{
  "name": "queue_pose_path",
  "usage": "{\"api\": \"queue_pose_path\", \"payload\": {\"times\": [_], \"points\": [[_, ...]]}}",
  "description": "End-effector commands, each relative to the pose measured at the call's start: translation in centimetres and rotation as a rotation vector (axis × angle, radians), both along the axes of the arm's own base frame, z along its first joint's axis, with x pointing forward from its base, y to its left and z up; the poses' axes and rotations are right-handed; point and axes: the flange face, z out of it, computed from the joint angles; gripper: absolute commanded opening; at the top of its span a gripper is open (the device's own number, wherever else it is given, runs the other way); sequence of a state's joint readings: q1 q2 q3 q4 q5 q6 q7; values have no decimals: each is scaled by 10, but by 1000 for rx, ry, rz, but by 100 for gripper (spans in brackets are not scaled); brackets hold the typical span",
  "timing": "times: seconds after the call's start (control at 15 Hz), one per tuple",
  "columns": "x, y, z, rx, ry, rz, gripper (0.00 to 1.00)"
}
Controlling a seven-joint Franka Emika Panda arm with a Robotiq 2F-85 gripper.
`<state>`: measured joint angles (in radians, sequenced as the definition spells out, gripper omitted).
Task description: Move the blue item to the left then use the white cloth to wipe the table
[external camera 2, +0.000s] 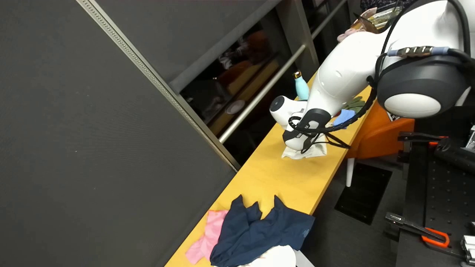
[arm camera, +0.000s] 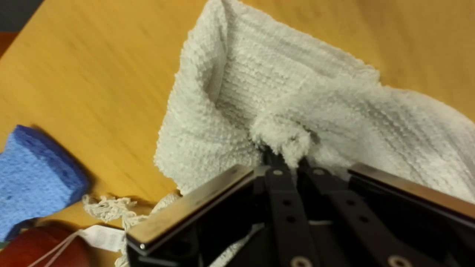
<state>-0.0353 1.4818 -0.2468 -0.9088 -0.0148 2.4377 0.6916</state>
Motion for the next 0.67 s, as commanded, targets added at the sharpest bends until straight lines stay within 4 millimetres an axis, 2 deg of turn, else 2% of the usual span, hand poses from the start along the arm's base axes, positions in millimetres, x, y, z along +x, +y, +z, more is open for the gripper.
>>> {"api": "queue_pose_path", "payload": {"times": [0.0,0.13,0.47,0.6], "points": [[1,78,-25,122,-27,144,2],[8,118,-27,160,-29,239,2],[4,236,-19,242,5,488,2],[-3,268,-21,276,27,563,2]]}}
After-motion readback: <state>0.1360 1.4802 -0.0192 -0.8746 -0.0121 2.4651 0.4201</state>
